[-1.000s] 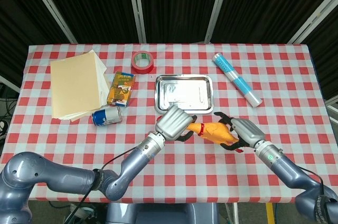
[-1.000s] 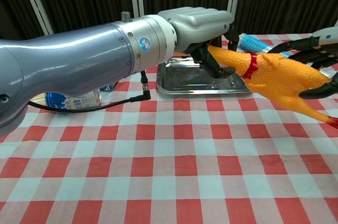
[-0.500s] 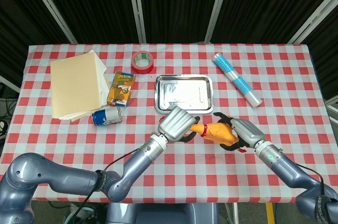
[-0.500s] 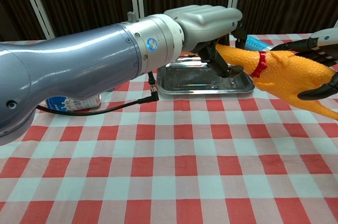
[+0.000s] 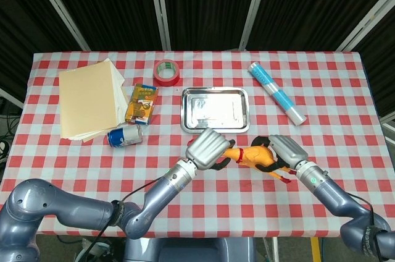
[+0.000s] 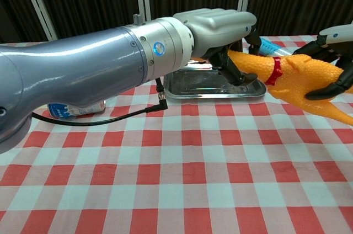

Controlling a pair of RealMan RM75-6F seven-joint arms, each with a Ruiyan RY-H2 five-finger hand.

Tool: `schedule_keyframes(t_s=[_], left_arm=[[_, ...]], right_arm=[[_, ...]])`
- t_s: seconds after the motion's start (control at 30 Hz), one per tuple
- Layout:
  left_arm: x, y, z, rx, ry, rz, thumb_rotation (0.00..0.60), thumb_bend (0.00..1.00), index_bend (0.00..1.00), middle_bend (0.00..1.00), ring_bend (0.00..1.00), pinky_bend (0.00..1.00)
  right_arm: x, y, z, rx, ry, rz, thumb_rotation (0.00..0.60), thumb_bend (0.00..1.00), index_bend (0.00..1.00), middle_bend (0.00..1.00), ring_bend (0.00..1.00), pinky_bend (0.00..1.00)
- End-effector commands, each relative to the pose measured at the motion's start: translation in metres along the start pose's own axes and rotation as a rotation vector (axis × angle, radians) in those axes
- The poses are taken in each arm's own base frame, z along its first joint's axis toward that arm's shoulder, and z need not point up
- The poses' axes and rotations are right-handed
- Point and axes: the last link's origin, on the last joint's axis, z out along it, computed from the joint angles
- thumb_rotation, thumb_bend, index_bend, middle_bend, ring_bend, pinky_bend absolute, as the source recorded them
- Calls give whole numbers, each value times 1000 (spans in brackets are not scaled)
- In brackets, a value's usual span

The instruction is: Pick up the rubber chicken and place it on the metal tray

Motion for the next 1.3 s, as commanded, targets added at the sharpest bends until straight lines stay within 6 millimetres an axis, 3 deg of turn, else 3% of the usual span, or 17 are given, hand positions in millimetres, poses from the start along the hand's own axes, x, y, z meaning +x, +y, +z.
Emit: schedule_keyframes(t_s=[0.03, 0.23, 0.43, 0.5, 0.7, 0.77, 0.83, 1.0, 1.07, 1.3], left_arm=[[0, 1, -1, -3, -7, -14, 600, 675, 655, 733, 635, 701], [0, 3, -2, -11, -13, -13, 600, 674, 655, 733, 635, 701], [0, 3, -1, -9, -14, -11, 600, 674, 654, 732, 635, 701], [0, 3, -1, -8, -14, -10, 600, 674, 653, 731, 635, 701], [0, -2, 1, 10, -6, -7, 600, 673, 652, 730, 635, 701], [0, -3, 1, 11, -5, -9, 600, 674, 651, 730, 635, 701], [0, -4, 1, 14, -4, -12, 600, 674, 651, 729, 634, 701], [0, -9, 0, 20, 7, -22, 600, 671, 651, 729, 634, 701], [0, -9, 0, 19, 8, -26, 600, 667, 651, 729, 634, 701], [-1, -13, -3, 20, 18, -36, 600, 664, 650, 729, 634, 701]], right_arm=[[0, 0, 1, 5, 7, -5, 600, 408, 1000, 994, 1000, 1000], [2, 1, 3, 8, 21, -12, 600, 509, 1000, 1000, 1000, 1000], [2, 3, 2, 11, 41, -2, 600, 516, 1000, 1000, 1000, 999], [2, 4, 0, 10, 49, 2, 600, 515, 947, 955, 957, 949], [2, 8, -8, 12, 53, 1, 600, 317, 349, 536, 489, 538], [2, 8, -10, 12, 45, -1, 600, 262, 97, 365, 302, 398], [2, 9, -12, 9, 29, -5, 600, 220, 0, 248, 184, 310], [-1, 10, -16, 12, 16, -1, 582, 155, 0, 119, 68, 204], [-2, 10, -16, 16, 20, -1, 542, 144, 0, 81, 35, 178], [0, 11, -20, 15, 29, -6, 524, 132, 0, 61, 13, 149]])
